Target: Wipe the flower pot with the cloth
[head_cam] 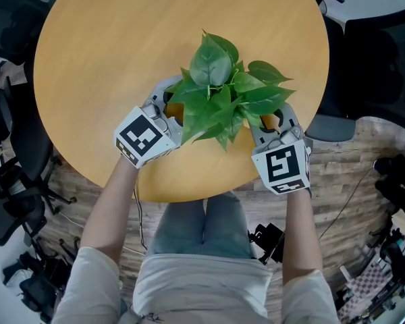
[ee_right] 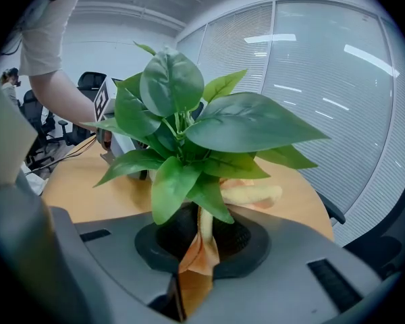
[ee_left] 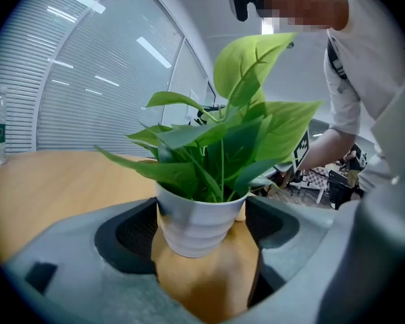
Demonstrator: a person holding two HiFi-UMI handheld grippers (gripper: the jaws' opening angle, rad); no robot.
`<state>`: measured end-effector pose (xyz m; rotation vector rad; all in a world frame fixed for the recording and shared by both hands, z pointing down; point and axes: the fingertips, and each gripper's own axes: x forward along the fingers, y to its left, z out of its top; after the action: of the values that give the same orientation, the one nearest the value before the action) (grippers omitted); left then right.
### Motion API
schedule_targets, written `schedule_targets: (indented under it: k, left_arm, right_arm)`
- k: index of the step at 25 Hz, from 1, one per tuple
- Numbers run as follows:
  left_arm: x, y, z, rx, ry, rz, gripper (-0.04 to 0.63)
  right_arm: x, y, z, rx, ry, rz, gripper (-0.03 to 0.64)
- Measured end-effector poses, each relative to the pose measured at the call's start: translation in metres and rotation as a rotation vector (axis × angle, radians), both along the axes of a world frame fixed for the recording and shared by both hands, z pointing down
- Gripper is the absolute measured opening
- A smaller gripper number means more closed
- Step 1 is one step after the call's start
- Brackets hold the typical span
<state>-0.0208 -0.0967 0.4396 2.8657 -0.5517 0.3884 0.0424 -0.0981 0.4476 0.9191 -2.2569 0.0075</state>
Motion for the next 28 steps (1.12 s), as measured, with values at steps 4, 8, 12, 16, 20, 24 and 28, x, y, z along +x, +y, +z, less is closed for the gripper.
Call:
schedule_targets:
  k: [4,8,12,16,20,24,28]
  left_arm:
    - [0.005,0.001,-0.001,-0.004,0.001,-0.043,0.414]
    - [0.007,0.001,0.000,-0.010,-0.002,-0.084,0.414]
    - [0.007,0.002,0.000,-0.017,-0.012,-0.115,0.413]
    - [0.007,0.001,0.000,-0.026,-0.026,-0.144,0.413]
    - [0.006,0.002,0.000,-0.032,-0.030,-0.188,0.413]
    - [0.008,0.004,0.002,-0.036,-0.036,-0.230,0.413]
    - [0.009,0.005,0.003,-0.039,-0.038,-0.263,0.413]
  right_arm:
    - [0.003,0.003,0.001,-0.004,-0.002,0.003,0.057]
    - [0.004,0.005,0.003,-0.008,-0.003,0.005,0.057]
    - [0.005,0.009,0.002,-0.010,-0.005,0.005,0.057]
    - [0.004,0.011,0.002,-0.013,-0.006,0.007,0.057]
    - [0.002,0.015,0.002,-0.014,-0.007,0.010,0.057]
    - [0.003,0.020,0.003,-0.016,-0.011,0.013,0.057]
    - [0.002,0.026,0.005,-0.018,-0.015,0.015,0.057]
